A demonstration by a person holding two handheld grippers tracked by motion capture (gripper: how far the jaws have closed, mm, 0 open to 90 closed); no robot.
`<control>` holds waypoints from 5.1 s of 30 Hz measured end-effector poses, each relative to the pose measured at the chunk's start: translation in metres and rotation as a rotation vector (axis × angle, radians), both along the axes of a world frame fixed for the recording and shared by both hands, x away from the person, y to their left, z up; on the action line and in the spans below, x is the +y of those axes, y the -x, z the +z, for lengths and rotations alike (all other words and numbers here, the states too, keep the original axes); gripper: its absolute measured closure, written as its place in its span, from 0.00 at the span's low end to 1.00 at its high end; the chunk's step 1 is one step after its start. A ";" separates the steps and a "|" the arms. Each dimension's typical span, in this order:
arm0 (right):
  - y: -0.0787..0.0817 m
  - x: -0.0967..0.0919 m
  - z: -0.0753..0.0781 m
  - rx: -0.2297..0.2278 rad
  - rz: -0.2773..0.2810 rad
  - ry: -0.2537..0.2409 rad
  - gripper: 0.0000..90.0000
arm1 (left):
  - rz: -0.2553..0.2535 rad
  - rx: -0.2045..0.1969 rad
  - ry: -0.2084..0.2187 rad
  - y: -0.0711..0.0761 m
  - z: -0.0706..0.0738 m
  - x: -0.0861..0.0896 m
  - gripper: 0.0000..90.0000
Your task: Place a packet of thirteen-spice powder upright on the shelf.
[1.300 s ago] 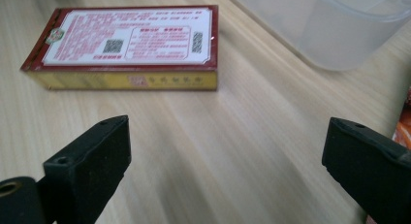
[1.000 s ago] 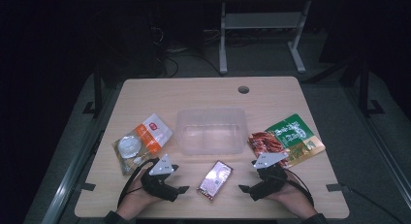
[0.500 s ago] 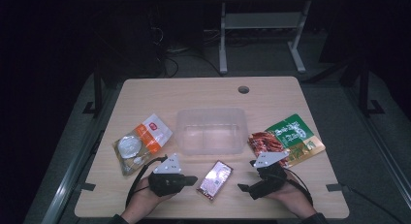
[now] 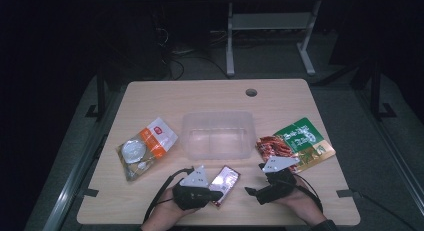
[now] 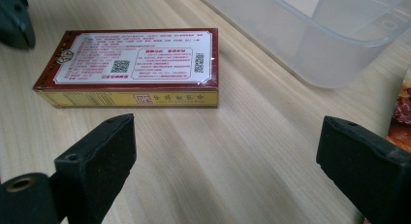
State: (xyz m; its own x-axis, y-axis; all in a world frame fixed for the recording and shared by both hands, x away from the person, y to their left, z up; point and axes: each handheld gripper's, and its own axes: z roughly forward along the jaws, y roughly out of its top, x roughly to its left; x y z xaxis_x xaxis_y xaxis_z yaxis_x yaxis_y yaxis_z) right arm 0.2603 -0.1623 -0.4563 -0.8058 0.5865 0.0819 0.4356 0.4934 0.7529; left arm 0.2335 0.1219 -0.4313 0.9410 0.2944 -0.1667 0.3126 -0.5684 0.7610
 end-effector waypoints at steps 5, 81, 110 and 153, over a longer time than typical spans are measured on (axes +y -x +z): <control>-0.001 0.000 0.000 -0.003 0.005 -0.004 0.07 | -0.044 -0.002 -0.038 0.005 -0.007 -0.018 1.00; 0.002 0.005 -0.001 0.009 0.053 0.012 0.11 | -0.014 -0.050 -0.111 -0.058 -0.017 0.051 0.22; 0.002 0.004 -0.001 0.012 0.052 0.012 0.14 | -0.022 -0.097 -0.181 -0.058 -0.035 0.042 0.35; 0.002 0.003 -0.001 0.017 0.052 0.017 0.14 | -0.118 -0.106 -0.110 -0.065 0.019 0.051 0.36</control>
State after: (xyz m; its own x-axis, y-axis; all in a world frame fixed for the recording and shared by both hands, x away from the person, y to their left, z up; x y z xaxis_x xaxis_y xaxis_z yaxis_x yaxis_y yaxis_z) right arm 0.2584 -0.1596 -0.4571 -0.8340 0.5451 0.0859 0.4213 0.5285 0.7370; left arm 0.2989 0.1727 -0.4126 0.9807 0.1919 -0.0377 0.1603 -0.6781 0.7173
